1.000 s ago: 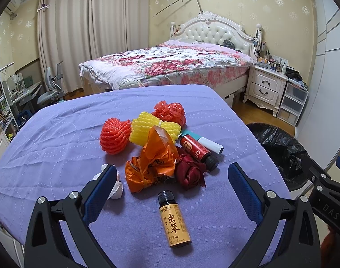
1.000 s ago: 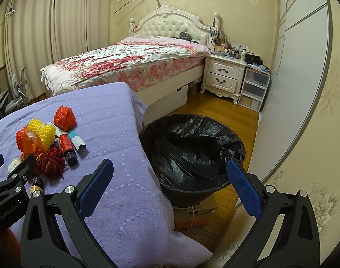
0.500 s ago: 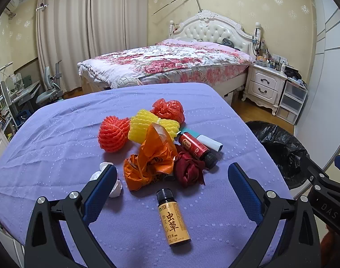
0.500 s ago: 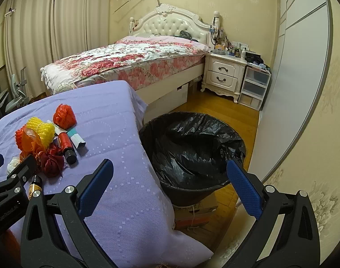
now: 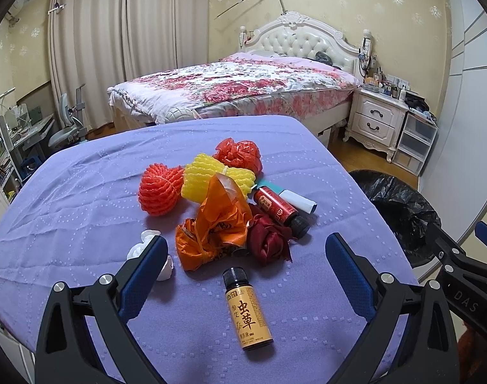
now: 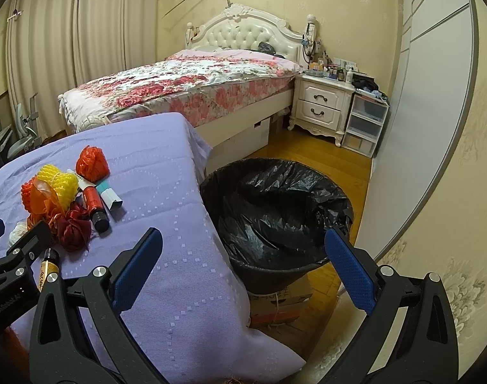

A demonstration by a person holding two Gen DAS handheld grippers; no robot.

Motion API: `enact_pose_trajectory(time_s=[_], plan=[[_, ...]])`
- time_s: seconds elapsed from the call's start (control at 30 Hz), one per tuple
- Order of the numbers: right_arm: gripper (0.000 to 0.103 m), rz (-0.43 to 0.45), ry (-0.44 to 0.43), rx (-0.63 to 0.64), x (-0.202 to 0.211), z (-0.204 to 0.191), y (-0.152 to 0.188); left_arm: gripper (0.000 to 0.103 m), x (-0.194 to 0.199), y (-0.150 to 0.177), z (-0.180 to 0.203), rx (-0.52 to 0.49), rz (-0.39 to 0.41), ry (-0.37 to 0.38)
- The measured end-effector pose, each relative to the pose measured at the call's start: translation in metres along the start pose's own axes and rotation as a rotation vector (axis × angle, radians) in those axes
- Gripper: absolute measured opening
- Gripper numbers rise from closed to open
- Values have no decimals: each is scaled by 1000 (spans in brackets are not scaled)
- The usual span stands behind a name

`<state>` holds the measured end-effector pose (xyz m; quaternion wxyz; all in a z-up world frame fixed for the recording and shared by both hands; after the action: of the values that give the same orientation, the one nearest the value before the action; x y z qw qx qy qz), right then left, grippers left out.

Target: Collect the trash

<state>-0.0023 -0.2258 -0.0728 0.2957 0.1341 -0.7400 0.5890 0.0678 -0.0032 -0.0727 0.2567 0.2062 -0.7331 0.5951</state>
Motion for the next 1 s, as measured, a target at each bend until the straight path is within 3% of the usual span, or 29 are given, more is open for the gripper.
enact_pose_trajectory(time_s=[0.27,0.53,0.7,1.0], plan=[[99,-21,-22,9,1,-9,23,96,-1,4,-24,26,-19,-28],[98,-65,-74,33,8,-35,31,96,1,24,-72,47,-52,-90],[81,-118,-116,69,3,-56,31,96,3,39,-95,33,-73,-122],[75,-143,-164,138,0,-98,31,96,-6,52,-107,68,-116,-103]])
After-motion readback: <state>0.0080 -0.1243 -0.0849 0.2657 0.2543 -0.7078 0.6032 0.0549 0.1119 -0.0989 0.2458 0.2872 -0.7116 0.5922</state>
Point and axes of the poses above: each gripper's, at about its wrist camera, not at the fingertips, and x roughly against the way its jaws point, z to its right, y to its underside, the point moved 9 cm from there along -x, roughly the way its jaws point, and after that the axes turned 11 degrees about -x, right-handed, at the moved point
